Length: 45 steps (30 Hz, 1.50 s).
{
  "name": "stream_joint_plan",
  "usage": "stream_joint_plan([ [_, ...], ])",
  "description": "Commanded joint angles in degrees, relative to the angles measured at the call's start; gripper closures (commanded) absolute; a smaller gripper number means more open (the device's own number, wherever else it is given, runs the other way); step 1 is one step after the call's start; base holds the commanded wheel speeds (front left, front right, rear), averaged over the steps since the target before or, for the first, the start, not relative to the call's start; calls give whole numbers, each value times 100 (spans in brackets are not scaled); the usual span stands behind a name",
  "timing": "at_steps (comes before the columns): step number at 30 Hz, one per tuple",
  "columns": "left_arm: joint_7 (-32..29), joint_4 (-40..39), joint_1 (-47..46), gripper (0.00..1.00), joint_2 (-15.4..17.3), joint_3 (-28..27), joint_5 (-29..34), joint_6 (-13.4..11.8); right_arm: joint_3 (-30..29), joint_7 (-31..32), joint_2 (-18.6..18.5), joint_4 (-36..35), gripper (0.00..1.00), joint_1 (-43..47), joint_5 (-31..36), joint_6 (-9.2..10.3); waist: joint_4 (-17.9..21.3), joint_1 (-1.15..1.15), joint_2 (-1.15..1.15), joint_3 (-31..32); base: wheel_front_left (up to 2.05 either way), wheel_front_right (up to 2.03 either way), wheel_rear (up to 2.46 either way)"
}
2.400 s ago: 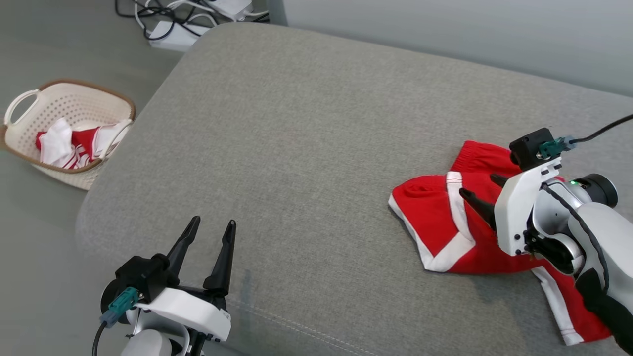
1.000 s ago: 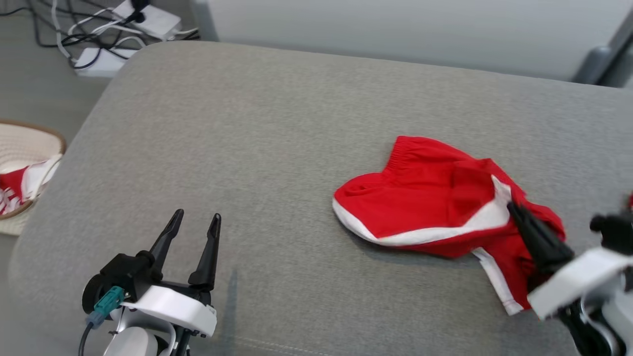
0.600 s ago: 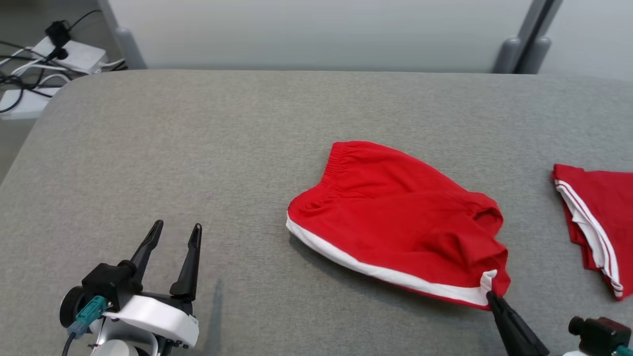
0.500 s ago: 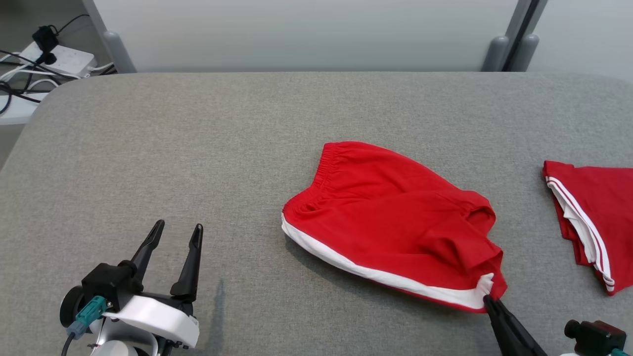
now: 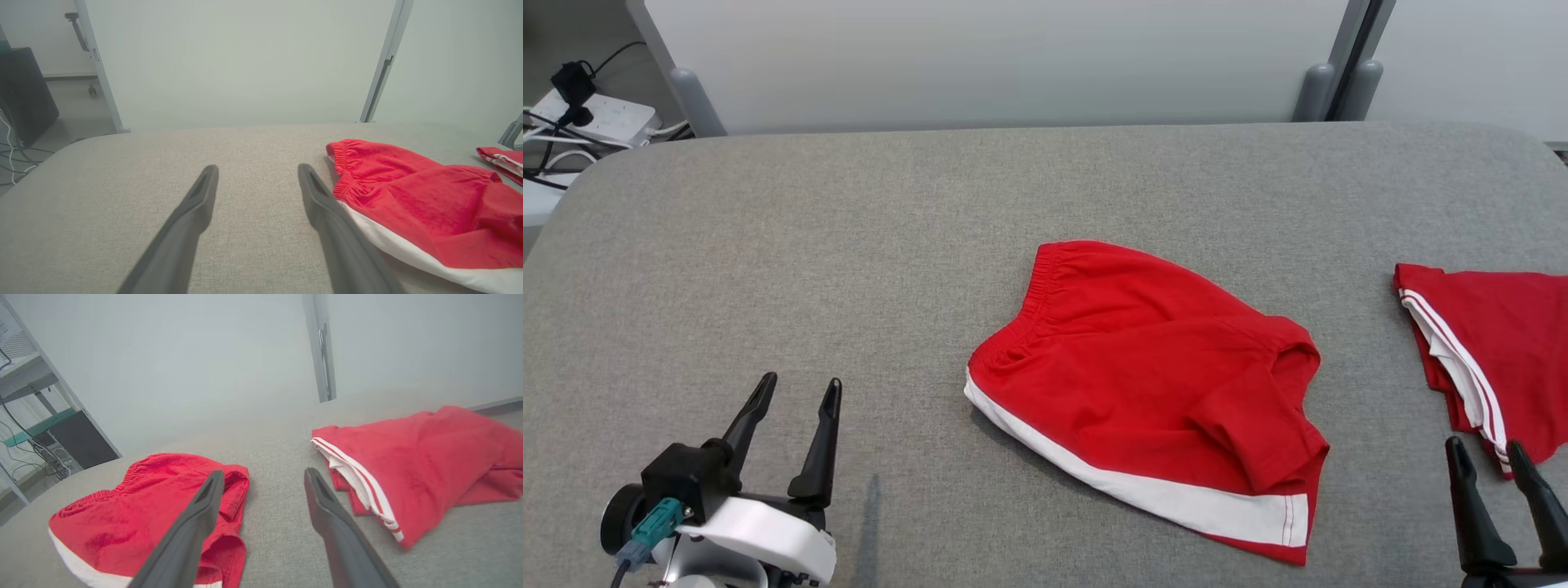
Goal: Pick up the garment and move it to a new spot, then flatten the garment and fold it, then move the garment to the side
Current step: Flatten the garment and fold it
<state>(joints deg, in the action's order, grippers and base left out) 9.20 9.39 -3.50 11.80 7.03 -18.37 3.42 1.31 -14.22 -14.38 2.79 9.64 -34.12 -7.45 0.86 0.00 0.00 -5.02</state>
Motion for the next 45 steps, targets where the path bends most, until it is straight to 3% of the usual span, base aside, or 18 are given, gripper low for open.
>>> stream_joint_plan([
  [1,3,-177,-93,0,143,-241,-80,-76,47,-77,-147,-163,0,-123,266,-3,33,0,0,69,0,0,0],
  [5,-13,-170,9,0,179,-286,-95,-146,13,-6,-180,-48,0,-287,798,-3,64,0,0,262,0,0,0],
  [16,17,-230,336,0,137,-271,-129,-295,155,182,439,384,0,-269,1840,-3,20,0,0,577,0,0,0],
  [40,-31,-391,475,0,183,-215,-203,-431,421,88,412,590,0,-349,1774,-3,37,0,0,582,0,0,0],
  [45,-252,-393,308,0,241,89,-152,-198,639,296,384,573,0,-463,1663,-3,131,0,0,522,0,0,0],
])
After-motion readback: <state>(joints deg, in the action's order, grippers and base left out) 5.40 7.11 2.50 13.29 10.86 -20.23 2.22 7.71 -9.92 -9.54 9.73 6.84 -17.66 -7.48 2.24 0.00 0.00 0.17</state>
